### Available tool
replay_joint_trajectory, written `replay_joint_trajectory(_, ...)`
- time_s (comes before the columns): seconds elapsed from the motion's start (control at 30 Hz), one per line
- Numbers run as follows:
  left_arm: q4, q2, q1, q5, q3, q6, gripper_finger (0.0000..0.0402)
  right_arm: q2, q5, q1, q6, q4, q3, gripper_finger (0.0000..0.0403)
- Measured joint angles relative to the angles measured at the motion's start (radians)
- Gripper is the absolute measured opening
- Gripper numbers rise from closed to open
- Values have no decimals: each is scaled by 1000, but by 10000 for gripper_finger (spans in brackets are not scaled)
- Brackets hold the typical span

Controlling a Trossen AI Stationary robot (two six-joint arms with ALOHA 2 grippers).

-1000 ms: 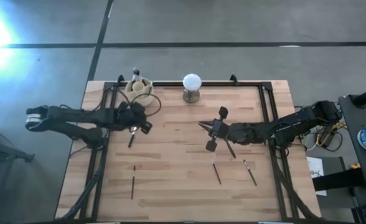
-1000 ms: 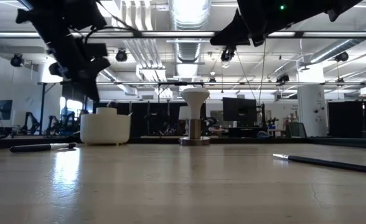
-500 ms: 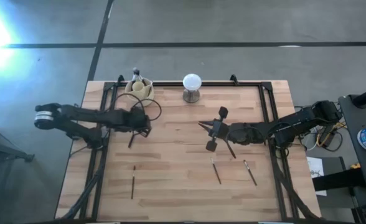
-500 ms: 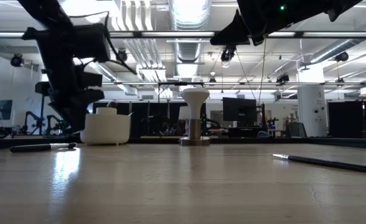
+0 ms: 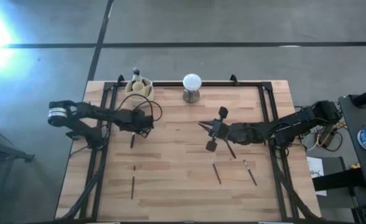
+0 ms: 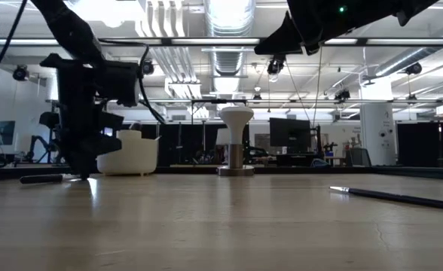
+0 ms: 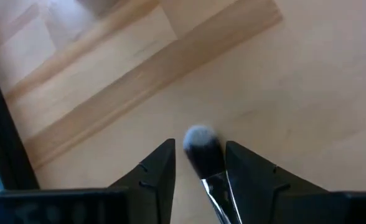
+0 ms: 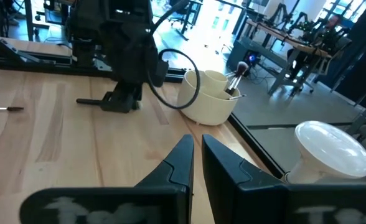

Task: Put items in baskets/containers
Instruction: Put the powder brush into the organizer

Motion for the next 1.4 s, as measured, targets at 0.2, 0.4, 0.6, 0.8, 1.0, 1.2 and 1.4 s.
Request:
replay_joint_trajectory(0.2, 16, 50, -2, 11, 5, 17, 73, 0, 0, 0, -16, 0, 0, 27)
replay_joint_trajectory(0.4, 36, 46, -6, 15, 3, 58, 9, 0, 0, 0, -18, 0, 0, 27)
replay_joint_trajectory(0.6, 34, -56, -31, -2, 13, 66, 2, 0, 0, 1, 3, -3, 0, 27)
replay_joint_trajectory(0.8, 71, -181, -65, -103, 57, 99, 1, 0, 0, 2, 7, -23, 0, 27)
replay_joint_trajectory(1.0, 323, -287, -81, -230, 49, 204, 0, -3, 0, 2, -1, -20, 0, 27)
replay_joint_trajectory(1.2, 591, -290, -41, -316, 31, 399, 0, -5, 1, 2, -4, -19, 0, 27)
replay_joint_trajectory(1.4, 820, -270, 86, -325, 26, 597, 0, -5, 1, 2, -25, -18, 0, 27)
